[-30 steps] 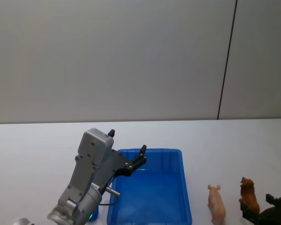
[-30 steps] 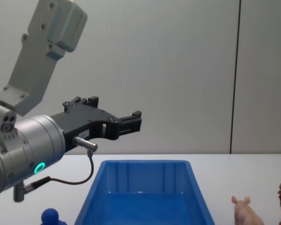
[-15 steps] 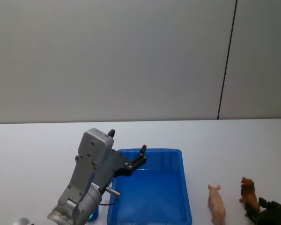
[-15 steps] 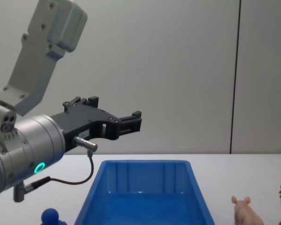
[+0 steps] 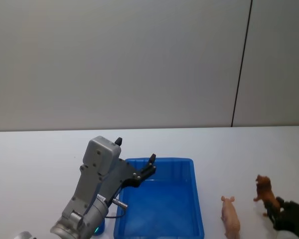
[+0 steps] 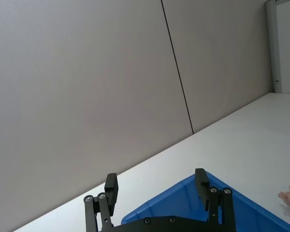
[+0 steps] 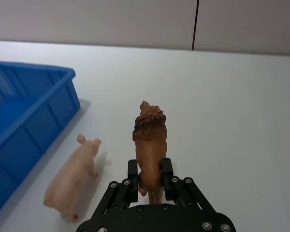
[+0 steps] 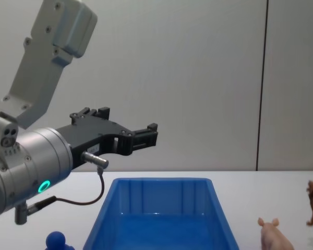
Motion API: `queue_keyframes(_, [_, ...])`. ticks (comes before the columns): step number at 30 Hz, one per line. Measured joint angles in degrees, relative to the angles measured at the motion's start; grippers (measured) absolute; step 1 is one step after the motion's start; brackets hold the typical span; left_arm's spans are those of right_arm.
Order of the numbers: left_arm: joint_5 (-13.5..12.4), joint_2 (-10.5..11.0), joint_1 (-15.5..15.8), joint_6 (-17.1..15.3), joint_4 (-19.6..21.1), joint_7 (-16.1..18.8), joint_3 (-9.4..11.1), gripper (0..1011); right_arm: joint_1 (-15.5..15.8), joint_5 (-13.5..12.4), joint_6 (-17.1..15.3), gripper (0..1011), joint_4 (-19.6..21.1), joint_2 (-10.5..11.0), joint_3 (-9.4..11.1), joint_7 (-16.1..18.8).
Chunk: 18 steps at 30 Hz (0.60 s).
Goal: Pick up the two dolls from the table and place them into the box.
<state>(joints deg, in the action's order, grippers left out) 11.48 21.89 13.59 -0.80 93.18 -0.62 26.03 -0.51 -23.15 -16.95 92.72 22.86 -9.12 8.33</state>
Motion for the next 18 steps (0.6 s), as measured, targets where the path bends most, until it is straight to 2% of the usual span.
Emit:
queue_keyframes(10, [0.0,0.0,0.0,0.0,0.0,0.0,0.0,1000,-1.8,1.3,2.1,274,2.9,-0.2,0.2,1.3])
queue_keyframes(18, [0.0,0.0,0.0,0.0,0.0,0.0,0.0,1001,-4.9,2.0,1.8,274,4.4,-1.5,-0.7,5.0])
